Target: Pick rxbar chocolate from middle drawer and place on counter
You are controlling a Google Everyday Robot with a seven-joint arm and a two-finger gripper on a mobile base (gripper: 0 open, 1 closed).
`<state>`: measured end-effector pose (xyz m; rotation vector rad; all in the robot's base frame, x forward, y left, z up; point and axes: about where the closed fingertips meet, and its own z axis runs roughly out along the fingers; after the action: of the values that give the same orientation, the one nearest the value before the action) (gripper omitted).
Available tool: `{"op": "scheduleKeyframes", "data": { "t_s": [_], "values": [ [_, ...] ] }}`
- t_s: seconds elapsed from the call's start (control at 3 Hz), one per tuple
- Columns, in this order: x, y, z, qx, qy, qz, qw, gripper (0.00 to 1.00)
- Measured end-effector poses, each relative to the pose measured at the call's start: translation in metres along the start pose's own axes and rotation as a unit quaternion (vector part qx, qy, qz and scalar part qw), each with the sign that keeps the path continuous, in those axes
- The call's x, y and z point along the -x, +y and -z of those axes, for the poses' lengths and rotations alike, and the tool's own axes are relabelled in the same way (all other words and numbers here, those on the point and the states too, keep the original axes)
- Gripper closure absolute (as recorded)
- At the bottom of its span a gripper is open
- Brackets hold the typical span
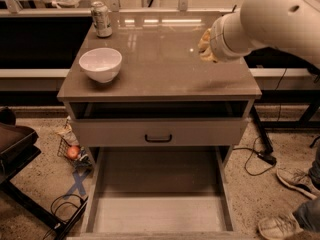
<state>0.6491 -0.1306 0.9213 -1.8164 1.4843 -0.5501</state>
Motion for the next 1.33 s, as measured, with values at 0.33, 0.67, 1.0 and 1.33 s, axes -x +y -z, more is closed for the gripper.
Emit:
{"op": "scheduleKeyframes", "data": {
  "t_s": [0.33, 0.67, 1.0, 1.33],
  "values": [
    [-0.001, -0.023, -0.055, 0.008, -0.053, 0.017, 0.9984, 1.0],
    [0.023, -0.029, -0.117, 0.035, -0.129, 0.039, 0.9903, 1.0],
    [0.02, -0.05, -0.128, 0.019, -0.146, 0.048, 0.988, 1.0],
    [0.027, -0.044, -0.142, 0.036, -0.144, 0.056, 0.9874, 1.0]
  ]
}}
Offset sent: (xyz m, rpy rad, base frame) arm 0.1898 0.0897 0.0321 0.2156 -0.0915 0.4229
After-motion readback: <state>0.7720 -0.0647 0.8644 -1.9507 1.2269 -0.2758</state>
